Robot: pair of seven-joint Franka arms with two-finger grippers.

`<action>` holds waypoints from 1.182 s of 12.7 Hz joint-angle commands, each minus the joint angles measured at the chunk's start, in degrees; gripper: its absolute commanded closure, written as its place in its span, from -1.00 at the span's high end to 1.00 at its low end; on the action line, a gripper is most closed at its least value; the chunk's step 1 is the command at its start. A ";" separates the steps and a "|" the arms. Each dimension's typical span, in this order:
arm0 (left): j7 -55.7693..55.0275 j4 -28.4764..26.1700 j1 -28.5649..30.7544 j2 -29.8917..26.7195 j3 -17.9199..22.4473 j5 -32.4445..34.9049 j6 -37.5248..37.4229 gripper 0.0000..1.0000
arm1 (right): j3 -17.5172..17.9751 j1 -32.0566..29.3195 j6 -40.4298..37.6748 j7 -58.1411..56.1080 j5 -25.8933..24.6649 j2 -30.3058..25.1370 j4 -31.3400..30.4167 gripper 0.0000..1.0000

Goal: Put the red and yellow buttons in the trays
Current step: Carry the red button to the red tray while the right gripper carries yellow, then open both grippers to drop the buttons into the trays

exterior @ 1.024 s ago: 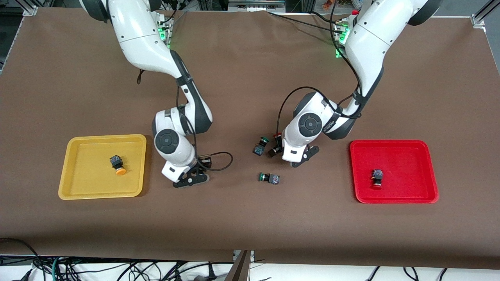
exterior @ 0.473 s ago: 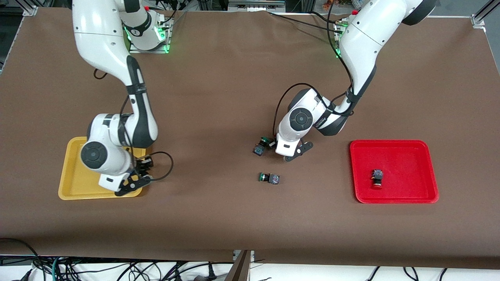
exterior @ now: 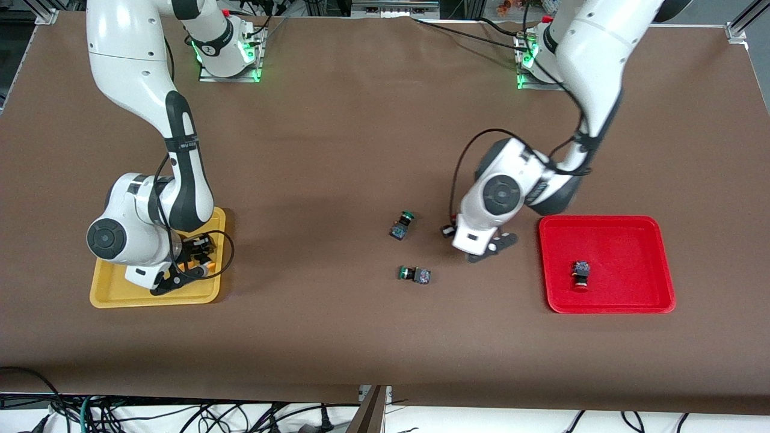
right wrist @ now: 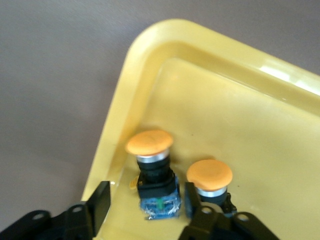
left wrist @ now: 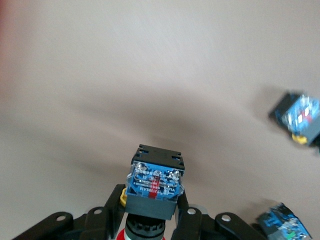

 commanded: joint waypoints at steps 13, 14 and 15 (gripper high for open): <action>67.65 -0.42 33.85 4.06 0.07 5.72 3.88 0.99 | 14.22 -4.49 -25.89 28.52 -16.32 -36.95 -1.27 0.99; 67.39 -0.25 33.67 3.62 -0.28 5.73 3.53 1.00 | 16.62 -7.76 -27.39 29.39 -17.14 -39.59 -2.40 0.99; 67.21 -0.24 33.59 2.31 -0.81 5.73 2.75 1.00 | 18.99 -10.92 -28.19 29.40 -17.23 -42.83 -4.41 0.99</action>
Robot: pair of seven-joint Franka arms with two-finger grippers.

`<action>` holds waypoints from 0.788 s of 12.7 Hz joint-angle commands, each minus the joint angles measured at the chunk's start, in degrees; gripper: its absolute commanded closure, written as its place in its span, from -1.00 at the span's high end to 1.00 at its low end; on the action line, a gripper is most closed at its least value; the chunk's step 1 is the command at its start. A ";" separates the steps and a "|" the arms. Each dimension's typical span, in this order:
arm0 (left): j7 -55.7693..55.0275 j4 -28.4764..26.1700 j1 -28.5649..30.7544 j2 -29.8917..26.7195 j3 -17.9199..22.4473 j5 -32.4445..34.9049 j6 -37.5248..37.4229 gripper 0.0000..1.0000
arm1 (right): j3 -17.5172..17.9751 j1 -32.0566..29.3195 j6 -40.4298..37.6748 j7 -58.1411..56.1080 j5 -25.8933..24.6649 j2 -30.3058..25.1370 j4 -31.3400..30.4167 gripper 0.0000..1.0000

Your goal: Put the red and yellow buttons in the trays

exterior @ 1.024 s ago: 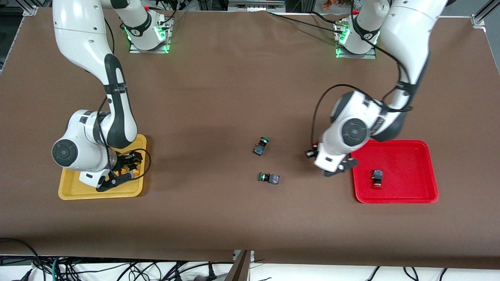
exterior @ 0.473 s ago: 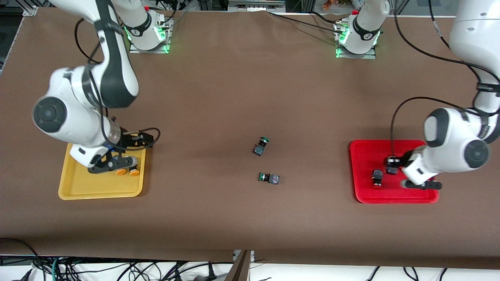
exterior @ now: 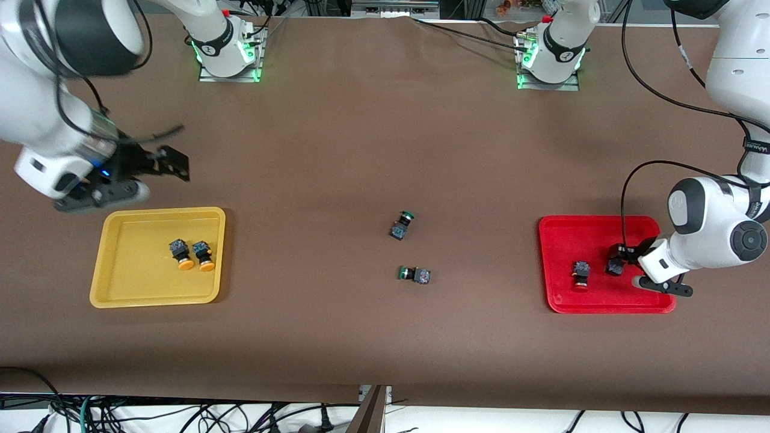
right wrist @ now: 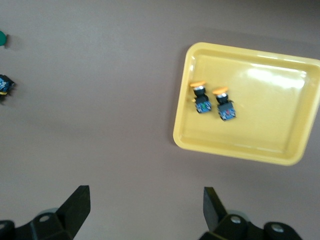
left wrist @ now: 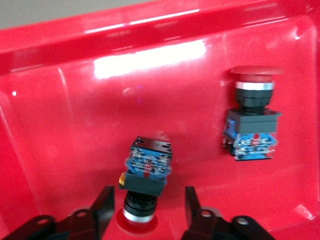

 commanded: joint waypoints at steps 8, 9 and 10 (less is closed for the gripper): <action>-14.27 12.96 -0.25 -19.07 -16.39 1.04 -31.99 1.00 | 10.85 -12.14 -1.13 0.43 -3.49 -9.62 -6.95 0.99; -15.16 14.83 -2.60 -21.86 -15.89 0.34 -37.36 1.00 | 10.85 -12.06 -1.05 0.43 -3.49 -9.53 -6.94 0.99; -16.21 14.67 -6.62 -24.93 -12.14 0.25 -39.15 1.00 | 10.85 -11.97 -1.05 0.43 -3.49 -9.44 -6.86 0.99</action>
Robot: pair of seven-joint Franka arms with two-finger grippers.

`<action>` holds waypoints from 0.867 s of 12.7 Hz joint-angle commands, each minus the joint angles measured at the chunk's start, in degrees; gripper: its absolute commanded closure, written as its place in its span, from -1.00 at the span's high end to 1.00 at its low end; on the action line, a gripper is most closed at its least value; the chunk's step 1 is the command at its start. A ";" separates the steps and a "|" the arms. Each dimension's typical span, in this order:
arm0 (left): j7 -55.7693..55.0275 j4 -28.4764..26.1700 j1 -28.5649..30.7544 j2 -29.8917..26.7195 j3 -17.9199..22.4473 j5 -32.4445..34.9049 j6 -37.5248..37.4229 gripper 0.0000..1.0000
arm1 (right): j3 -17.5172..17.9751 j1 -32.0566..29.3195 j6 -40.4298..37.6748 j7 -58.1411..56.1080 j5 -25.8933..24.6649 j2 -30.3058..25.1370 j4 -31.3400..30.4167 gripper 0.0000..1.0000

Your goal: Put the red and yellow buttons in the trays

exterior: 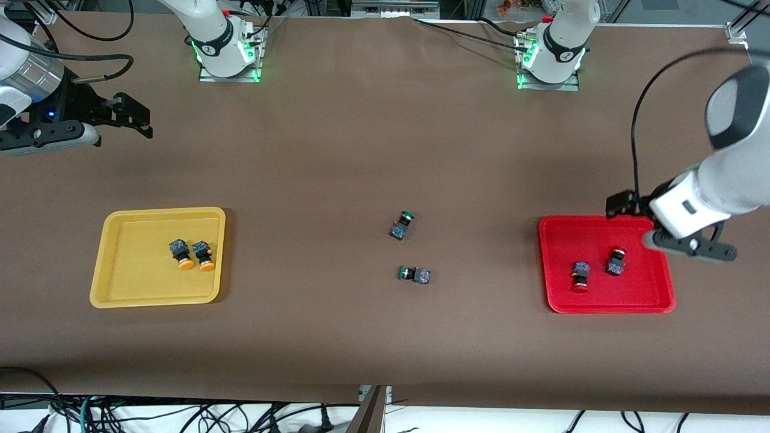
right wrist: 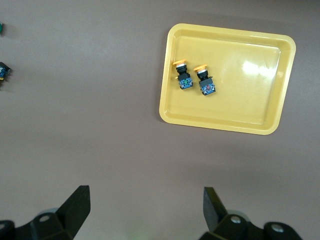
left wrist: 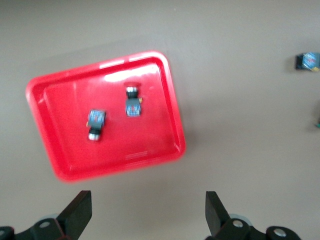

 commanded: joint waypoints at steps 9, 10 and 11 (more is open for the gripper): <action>-6.28 -13.62 -29.44 -18.60 34.74 -6.53 4.07 1.00 | 1.00 -0.87 1.00 0.55 -0.65 1.67 1.33 0.99; -6.10 -13.54 -29.44 -18.42 34.74 -6.71 4.07 1.00 | 1.09 -0.79 0.65 0.46 -0.73 2.37 2.02 0.99; -6.10 -13.36 -29.35 -18.25 34.74 -7.58 3.99 1.00 | 1.18 -0.61 0.48 0.55 -0.82 2.38 2.21 0.99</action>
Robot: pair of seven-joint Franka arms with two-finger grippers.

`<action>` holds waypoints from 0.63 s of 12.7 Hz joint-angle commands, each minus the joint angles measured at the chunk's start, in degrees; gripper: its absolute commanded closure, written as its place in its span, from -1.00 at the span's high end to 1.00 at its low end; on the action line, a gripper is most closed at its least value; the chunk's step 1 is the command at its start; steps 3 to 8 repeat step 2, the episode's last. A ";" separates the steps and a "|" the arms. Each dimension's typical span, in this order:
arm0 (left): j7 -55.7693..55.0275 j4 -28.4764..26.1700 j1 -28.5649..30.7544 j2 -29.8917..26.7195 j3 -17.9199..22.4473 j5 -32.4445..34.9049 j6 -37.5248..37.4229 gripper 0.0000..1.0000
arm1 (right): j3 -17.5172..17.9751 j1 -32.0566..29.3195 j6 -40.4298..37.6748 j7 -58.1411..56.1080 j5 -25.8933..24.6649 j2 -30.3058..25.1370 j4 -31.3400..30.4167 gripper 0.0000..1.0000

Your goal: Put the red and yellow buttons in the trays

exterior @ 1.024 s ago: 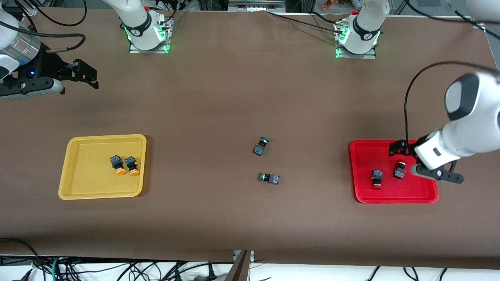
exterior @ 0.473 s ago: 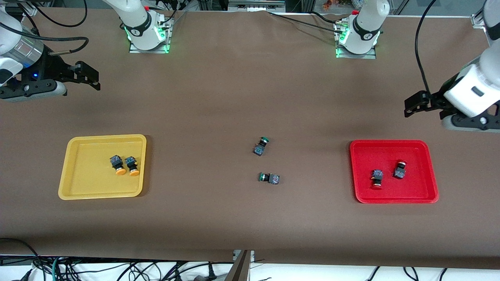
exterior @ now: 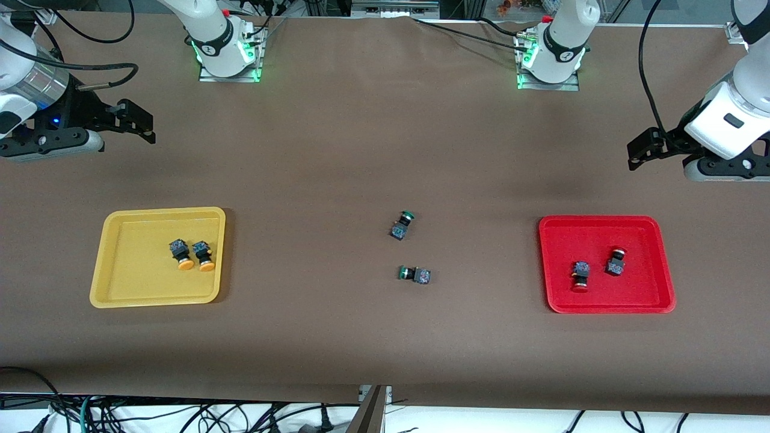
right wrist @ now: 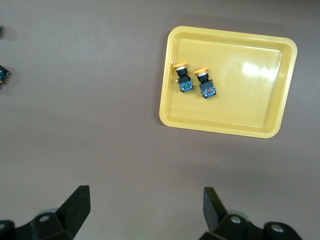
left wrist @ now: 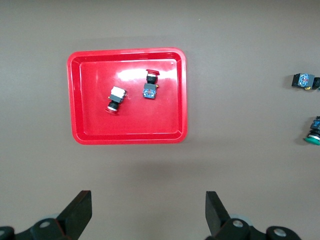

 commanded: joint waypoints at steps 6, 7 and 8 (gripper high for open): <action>-0.32 -1.74 -0.62 -1.32 1.00 -0.13 1.18 1.00 | 0.97 -0.22 -0.75 0.26 -0.99 1.12 2.01 0.99; -0.32 -1.74 -0.62 -1.32 1.00 -0.13 1.18 1.00 | 0.97 -0.22 -0.75 0.26 -0.99 1.12 2.01 0.99; -0.32 -1.74 -0.62 -1.32 1.00 -0.13 1.18 1.00 | 0.97 -0.22 -0.75 0.26 -0.99 1.12 2.01 0.99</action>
